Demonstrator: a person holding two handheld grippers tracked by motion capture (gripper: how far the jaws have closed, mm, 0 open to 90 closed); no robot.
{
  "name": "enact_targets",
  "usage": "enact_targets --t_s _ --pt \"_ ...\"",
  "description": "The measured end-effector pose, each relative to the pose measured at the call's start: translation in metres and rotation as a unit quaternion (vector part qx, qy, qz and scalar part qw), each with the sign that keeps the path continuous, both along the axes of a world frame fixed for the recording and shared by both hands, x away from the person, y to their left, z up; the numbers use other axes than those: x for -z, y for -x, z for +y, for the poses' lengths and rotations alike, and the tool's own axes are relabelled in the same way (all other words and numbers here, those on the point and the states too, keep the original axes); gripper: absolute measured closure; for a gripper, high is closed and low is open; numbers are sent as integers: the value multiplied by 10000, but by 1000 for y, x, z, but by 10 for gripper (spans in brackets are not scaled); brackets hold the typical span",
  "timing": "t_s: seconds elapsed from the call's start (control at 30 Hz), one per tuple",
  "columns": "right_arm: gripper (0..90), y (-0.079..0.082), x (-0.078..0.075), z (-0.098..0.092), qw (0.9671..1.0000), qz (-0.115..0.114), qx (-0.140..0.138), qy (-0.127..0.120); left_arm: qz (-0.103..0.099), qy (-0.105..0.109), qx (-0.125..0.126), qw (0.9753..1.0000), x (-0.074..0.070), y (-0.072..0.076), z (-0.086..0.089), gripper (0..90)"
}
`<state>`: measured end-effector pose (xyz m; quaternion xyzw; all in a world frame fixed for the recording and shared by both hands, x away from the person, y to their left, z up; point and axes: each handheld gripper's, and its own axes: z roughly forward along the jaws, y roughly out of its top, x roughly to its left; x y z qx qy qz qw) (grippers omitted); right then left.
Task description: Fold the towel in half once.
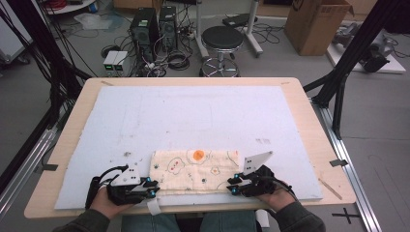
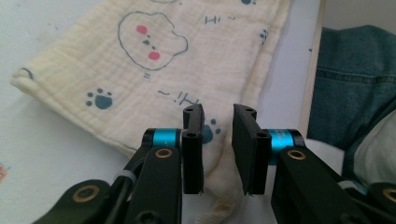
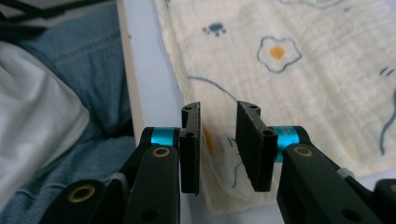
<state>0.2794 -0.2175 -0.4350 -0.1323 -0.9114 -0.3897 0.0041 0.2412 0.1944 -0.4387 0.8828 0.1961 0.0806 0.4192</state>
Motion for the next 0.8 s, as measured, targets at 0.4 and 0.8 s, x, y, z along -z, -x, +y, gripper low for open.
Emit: enact_targets --t_s 0.4,0.8 --pt "816 -2 1 2 9999 1 49 105 -77 115 -181 9997 -2 -2 2 870" --pt "827 0 -7 -7 9995 20 130 -282 -157 388 -127 9990 -10 3 8 871"
